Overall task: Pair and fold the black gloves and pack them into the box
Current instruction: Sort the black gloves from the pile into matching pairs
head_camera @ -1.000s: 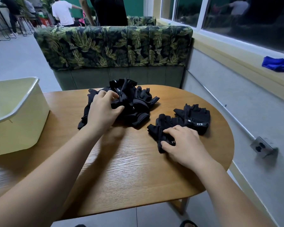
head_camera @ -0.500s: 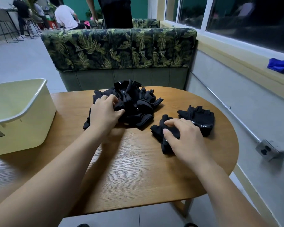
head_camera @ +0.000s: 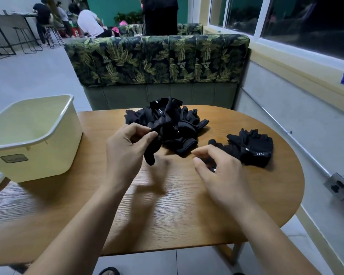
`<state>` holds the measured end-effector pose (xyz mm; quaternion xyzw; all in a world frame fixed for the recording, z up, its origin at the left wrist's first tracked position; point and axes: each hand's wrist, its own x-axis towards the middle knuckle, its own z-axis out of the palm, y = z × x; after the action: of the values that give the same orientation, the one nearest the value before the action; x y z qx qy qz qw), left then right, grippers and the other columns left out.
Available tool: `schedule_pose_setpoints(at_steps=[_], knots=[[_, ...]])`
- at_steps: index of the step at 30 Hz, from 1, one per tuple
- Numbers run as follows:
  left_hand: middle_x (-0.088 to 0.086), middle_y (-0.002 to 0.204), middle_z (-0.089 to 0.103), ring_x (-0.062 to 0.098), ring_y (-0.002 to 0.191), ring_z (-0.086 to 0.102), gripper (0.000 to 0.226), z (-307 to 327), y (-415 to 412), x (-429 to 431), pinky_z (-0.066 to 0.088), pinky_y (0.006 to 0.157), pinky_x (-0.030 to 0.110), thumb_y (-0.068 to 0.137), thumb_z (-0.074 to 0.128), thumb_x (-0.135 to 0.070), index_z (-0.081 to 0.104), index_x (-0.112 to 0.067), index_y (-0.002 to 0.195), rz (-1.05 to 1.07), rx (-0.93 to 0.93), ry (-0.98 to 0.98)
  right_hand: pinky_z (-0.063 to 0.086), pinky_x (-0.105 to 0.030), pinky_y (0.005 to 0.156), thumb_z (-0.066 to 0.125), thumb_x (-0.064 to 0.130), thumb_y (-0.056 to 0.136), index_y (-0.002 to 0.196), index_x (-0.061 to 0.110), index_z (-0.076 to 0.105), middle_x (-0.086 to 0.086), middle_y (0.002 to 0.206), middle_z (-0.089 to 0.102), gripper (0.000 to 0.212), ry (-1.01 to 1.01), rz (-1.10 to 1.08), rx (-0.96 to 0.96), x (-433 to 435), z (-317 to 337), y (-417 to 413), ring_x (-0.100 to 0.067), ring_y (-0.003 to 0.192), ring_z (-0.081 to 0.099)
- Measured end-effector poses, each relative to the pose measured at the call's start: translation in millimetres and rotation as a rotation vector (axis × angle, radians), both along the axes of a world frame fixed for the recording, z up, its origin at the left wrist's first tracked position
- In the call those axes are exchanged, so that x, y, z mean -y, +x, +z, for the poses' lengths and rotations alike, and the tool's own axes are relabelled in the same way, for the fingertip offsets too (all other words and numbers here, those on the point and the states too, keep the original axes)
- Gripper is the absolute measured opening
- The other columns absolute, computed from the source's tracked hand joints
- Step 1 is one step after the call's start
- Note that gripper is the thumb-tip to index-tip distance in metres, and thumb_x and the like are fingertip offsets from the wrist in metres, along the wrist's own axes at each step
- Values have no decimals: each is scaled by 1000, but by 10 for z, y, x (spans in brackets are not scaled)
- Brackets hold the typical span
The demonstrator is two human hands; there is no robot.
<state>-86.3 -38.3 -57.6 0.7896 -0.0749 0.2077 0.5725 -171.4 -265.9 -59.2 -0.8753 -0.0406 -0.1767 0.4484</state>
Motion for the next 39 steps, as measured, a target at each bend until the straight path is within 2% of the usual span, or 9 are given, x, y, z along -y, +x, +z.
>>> schedule_pose_setpoints(at_steps=[3, 8, 14, 17, 21, 25, 29, 34, 39], knots=[[8, 79, 79, 21, 75, 74, 10, 99, -291, 26, 59, 77, 34, 95, 79, -19, 77, -9, 97, -131, -50, -173, 54, -16, 82, 71, 38, 98, 114, 36, 73, 17, 101, 75, 17, 140, 113, -125, -170, 39, -96, 1, 99, 68], [2, 87, 78, 6, 78, 66, 3, 154, -641, 81, 49, 69, 15, 92, 79, -16, 77, -15, 93, -203, -111, -324, 53, -11, 84, 83, 60, 81, 134, 44, 62, 18, 121, 70, 60, 196, 288, -248, -354, 26, -214, 7, 107, 68], [11, 94, 78, 29, 89, 72, 5, 84, -765, 117, 57, 82, 42, 92, 81, -16, 77, -17, 95, -227, -136, -257, 58, -29, 94, 81, 39, 93, 125, 37, 71, 13, 118, 74, 34, 195, 298, -162, -461, 5, -187, -7, 114, 70], [7, 92, 78, 27, 89, 73, 8, 101, -779, 127, 59, 83, 38, 91, 81, -14, 76, -21, 93, -249, -163, -241, 57, -43, 99, 74, 35, 99, 122, 38, 74, 18, 116, 75, 23, 213, 234, -128, -487, -49, -125, -7, 117, 68], [8, 94, 79, 27, 91, 76, 7, 105, -729, -18, 60, 84, 35, 93, 79, -13, 77, -18, 98, -317, -195, -192, 55, -30, 96, 71, 26, 100, 119, 37, 77, 17, 111, 78, 22, 248, 184, -102, -462, -80, -49, -3, 112, 70], [5, 95, 78, 13, 85, 73, 9, 197, -722, -241, 50, 72, 13, 96, 75, -16, 78, -20, 103, -256, -204, -124, 51, -24, 101, 67, 19, 99, 121, 20, 77, 4, 117, 81, 24, 761, 278, -282, -436, -8, 27, -9, 115, 73], [-1, 98, 79, 12, 87, 74, 35, 48, -653, -395, 51, 70, 24, 85, 72, -54, 75, -24, 103, -86, -445, -62, 50, -38, 106, 66, 22, 92, 133, 9, 69, -9, 129, 76, 43, 1076, 325, -381, -416, 4, 51, -22, 122, 71], [17, 106, 81, 34, 102, 78, 86, -114, -749, -280, 53, 84, 42, 90, 40, -78, 75, -3, 114, -369, -884, -199, 49, -41, 103, 63, 23, 95, 134, 10, 69, -10, 131, 75, 42, 1130, 313, -405, -441, -10, 15, -20, 118, 69], [4, 128, 77, 19, 124, 69, 71, -92, -698, -247, 45, 97, 38, 98, 35, -69, 69, -20, 136, -426, -746, -488, 50, -45, 102, 64, 22, 95, 131, 9, 71, -11, 129, 76, 39, 1137, 310, -459, -498, -21, -34, -22, 115, 70]])
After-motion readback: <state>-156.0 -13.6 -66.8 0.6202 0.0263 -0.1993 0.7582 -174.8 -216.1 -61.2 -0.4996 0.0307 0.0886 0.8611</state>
